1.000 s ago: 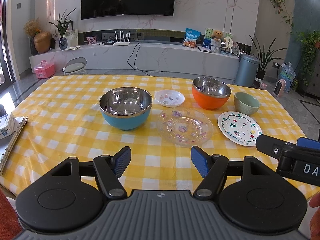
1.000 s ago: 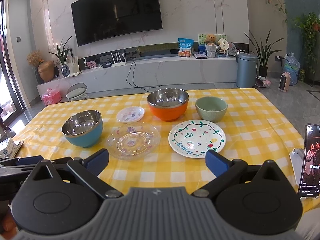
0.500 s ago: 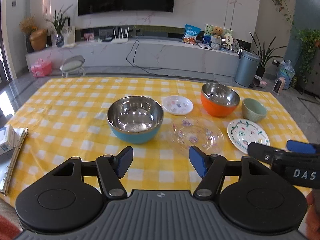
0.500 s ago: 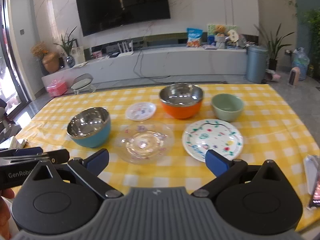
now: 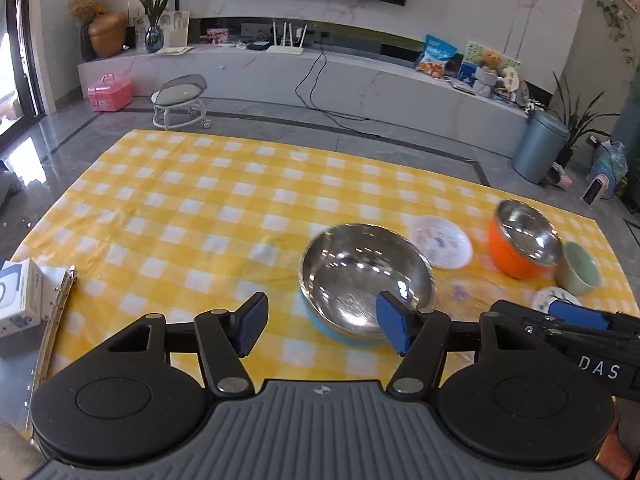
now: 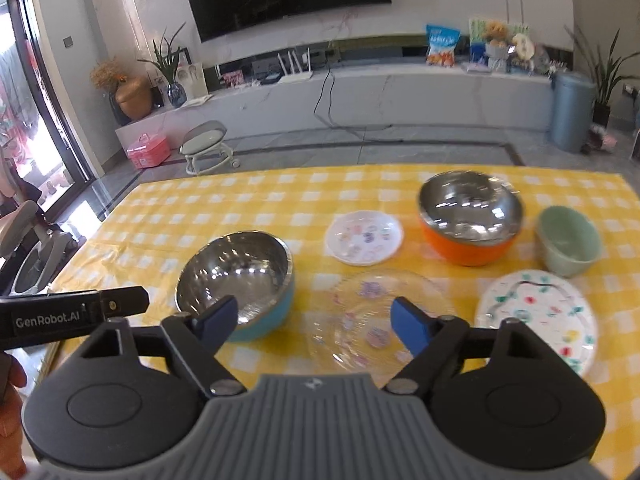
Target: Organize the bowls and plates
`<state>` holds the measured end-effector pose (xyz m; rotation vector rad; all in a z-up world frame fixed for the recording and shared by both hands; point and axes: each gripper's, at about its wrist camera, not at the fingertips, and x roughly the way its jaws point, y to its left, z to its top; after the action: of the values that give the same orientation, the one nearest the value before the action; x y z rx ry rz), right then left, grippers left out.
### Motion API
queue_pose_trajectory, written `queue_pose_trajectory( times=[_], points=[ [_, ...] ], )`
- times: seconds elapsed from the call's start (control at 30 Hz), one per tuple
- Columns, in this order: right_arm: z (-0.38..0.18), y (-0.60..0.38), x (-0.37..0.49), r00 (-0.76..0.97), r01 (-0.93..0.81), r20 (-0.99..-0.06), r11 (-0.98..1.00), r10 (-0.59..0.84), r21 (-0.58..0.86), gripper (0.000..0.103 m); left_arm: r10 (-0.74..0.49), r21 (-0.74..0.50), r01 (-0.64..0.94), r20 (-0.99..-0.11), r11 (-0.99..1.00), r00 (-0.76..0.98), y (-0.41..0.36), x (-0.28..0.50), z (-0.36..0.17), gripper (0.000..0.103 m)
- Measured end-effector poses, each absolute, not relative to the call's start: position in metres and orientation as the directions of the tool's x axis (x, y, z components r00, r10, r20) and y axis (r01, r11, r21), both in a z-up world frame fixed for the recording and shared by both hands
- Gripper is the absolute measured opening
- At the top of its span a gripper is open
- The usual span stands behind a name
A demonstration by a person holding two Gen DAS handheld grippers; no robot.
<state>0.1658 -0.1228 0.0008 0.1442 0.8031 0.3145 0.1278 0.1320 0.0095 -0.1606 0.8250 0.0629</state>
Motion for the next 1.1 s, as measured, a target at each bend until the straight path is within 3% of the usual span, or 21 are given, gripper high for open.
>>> queue_pose_trajectory(
  times=[0.37,0.5,0.67,0.77,0.93,1.03,1.1],
  points=[
    [-0.04,-0.086,0.233,0.561,-0.163,-0.761,0.944,0.327,0.286,0.076,-0.025,-0.2,-0.226,-0.8,0.953,0.599,0.177,0.188,-0.035,0.073],
    [-0.054,-0.08,0.246,0.524,-0.143,-0.784,0.942,0.333,0.304,0.069,-0.066,-0.24,-0.238,-0.822,0.941,0.566,0.181,0.196,-0.051,0.073],
    [-0.065,-0.076,0.254,0.496,-0.133,-0.797,0.938,0.344,0.322,0.058,-0.085,-0.245,-0.232,-0.837,0.941,0.54,0.179,0.199,-0.062,0.055],
    [-0.071,-0.074,0.256,0.474,-0.126,-0.806,0.933,0.354,0.336,0.044,-0.105,-0.265,-0.227,-0.835,0.937,0.54,0.177,0.202,-0.063,0.042],
    [-0.077,-0.073,0.254,0.46,-0.115,-0.81,0.93,0.362,0.35,0.026,-0.112,-0.259,-0.201,-0.832,0.945,0.543,0.168,0.207,-0.059,0.014],
    [-0.078,-0.075,0.254,0.458,-0.102,-0.812,0.928,0.363,0.357,0.017,-0.098,-0.24,-0.2,-0.837,0.95,0.539,0.163,0.209,-0.058,0.008],
    [-0.08,-0.069,0.257,0.458,-0.095,-0.812,0.929,0.361,0.359,0.017,-0.09,-0.231,-0.201,-0.838,0.952,0.538,0.161,0.209,-0.058,0.007]
  ],
)
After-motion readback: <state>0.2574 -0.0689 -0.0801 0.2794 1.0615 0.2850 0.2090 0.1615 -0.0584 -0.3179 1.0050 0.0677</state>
